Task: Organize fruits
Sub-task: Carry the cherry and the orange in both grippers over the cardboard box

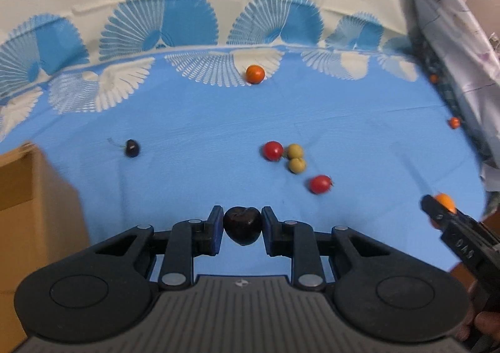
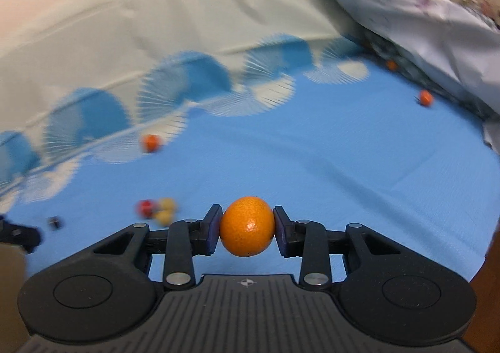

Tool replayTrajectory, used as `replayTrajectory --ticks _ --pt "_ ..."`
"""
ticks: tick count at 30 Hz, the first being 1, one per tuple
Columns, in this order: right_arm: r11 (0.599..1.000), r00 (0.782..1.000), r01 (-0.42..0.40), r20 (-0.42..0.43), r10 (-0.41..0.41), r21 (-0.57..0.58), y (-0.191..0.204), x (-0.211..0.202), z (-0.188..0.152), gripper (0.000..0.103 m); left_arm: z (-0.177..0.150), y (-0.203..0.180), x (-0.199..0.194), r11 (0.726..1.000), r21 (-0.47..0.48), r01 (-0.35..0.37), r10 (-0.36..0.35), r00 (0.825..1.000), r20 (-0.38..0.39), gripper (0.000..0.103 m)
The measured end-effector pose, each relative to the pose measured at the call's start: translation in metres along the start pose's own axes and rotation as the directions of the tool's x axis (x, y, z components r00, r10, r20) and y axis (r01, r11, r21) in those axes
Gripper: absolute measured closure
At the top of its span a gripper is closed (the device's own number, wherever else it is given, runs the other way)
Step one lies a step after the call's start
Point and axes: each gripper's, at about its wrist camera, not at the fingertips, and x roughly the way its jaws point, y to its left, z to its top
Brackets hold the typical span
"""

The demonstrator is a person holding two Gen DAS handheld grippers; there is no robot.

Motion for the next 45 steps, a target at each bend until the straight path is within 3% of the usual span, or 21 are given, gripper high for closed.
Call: replayTrajectory --ticks 2,6,13,18,24,32,45 --pt "0.998 0.998 -0.064 -0.003 0.064 -0.010 0.018 -0.027 -0.003 0.066 -0.011 0.008 -0.029 1.000 0.000 0.021 -0.021 1.000 0.013 0.074" --pt "0.978 0.978 -0.207 -0.028 0.206 -0.038 0.056 -0.076 -0.016 0.066 -0.035 0.032 -0.089 1.000 0.003 -0.009 0.008 0.998 0.060 0.074" --pt "0.896 0.904 -0.425 -0.090 0.417 -0.124 0.127 -0.155 -0.047 0.066 -0.102 0.091 -0.180 0.992 -0.066 -0.107 0.113 0.989 0.094 0.074" --pt "0.837 0.859 -0.512 -0.125 0.496 -0.196 0.169 -0.199 -0.072 0.066 -0.156 0.130 -0.219 0.971 -0.162 -0.178 0.188 0.981 0.046 0.074" --pt "0.791 0.829 -0.560 -0.171 0.533 -0.247 0.197 -0.235 -0.095 0.066 -0.211 0.164 -0.259 0.943 -0.262 -0.203 0.222 0.974 0.045 0.074" --pt "0.765 0.830 -0.555 -0.158 0.535 -0.328 0.216 -0.261 -0.099 0.066 -0.254 0.184 -0.283 0.923 -0.331 -0.197 0.228 0.972 0.057 0.074" --pt "0.751 0.835 -0.547 -0.177 0.521 -0.370 0.231 -0.258 -0.102 0.066 -0.256 0.194 -0.281 0.918 -0.357 -0.174 0.210 0.975 0.066 0.074"
